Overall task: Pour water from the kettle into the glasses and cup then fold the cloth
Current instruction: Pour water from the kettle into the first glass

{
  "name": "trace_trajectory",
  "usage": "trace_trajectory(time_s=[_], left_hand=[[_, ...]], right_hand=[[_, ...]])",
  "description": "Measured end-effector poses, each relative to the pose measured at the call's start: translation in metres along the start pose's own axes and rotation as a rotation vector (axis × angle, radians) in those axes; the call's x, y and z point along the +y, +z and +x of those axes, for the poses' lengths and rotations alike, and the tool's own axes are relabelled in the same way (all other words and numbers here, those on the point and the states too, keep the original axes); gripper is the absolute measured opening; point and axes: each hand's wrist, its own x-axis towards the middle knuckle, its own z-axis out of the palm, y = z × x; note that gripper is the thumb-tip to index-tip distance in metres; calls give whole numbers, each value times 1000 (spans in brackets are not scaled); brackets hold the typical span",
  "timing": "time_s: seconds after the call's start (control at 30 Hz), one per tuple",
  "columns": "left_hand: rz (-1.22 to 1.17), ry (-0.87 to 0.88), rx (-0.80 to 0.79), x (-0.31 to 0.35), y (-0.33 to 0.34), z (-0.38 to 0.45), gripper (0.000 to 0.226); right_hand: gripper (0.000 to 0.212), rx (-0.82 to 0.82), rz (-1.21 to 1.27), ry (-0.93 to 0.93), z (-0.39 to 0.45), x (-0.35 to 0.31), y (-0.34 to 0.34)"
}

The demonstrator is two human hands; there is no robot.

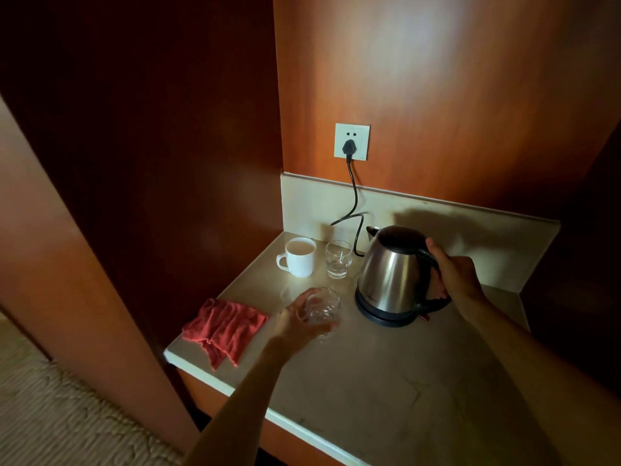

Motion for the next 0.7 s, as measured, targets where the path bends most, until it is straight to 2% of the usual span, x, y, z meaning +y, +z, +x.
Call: trace_trajectory(time_s=[0.17, 0.27, 0.43, 0.57, 0.7], left_hand=[[-6, -32, 25, 2, 1, 1, 74], [21, -44, 40, 1, 1, 1, 77], [75, -49, 16, 5, -7, 1, 78], [149, -59, -14, 11, -15, 0, 88], [195, -26, -43, 21, -18, -4, 83]], right_hand=[[55, 123, 49, 25, -4, -10, 9], [61, 160, 37, 31, -3, -25, 6], [65, 133, 35, -46, -8, -63, -12], [57, 40, 6, -139, -20, -86, -27], [53, -33, -25, -178, -30, -99, -36]])
